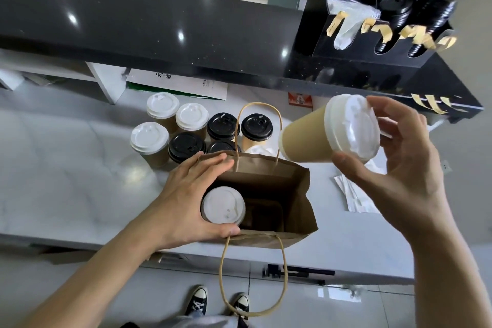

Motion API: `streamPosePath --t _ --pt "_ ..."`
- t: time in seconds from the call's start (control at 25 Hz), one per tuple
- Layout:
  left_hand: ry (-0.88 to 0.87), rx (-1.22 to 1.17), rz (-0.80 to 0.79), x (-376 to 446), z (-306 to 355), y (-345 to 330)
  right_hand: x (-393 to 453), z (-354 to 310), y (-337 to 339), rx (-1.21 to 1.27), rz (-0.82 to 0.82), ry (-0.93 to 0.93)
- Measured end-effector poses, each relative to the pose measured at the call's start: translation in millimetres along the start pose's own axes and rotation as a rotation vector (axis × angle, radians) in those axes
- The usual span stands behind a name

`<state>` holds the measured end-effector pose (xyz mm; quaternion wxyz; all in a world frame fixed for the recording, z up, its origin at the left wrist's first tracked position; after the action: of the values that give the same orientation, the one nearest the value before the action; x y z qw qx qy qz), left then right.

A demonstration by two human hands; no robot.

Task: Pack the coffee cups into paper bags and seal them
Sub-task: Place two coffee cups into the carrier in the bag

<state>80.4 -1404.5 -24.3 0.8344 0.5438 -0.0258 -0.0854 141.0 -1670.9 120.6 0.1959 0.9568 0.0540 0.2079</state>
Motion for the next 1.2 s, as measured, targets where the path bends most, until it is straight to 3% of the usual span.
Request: streamPosePath --t 0.24,0.56,0.84,1.2 --pt "-0.008 -0.002 0.030 -0.3 -0.7 1.0 -24.3 -1.4 -36.4 0.027 -0.225 -0.035" --pt "0.008 -0.020 0.028 -1.2 -3.6 -1.8 -43.6 30.6 -99.2 -0.242 -0.549 -0.066" --pt "-0.019 -0.010 0.020 -3.0 0.2 -1.0 -41.8 38.0 -122.4 -0.619 -0.680 0.037" --pt "-0.024 0.014 0.011 -3.5 -0.1 -1.0 -43.6 63.0 -149.4 -0.867 -0.813 0.075"
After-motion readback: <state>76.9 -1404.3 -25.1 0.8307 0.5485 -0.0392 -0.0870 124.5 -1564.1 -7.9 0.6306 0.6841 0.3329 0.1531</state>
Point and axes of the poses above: each hand's wrist, its own x-axis towards the middle knuckle, its own y-axis out of the back of the hand, z = x × y, the point moved 10 cm from there along x, towards the middle knuckle, and after that the axes turned 10 degrees about x, right-handed, at the moved point
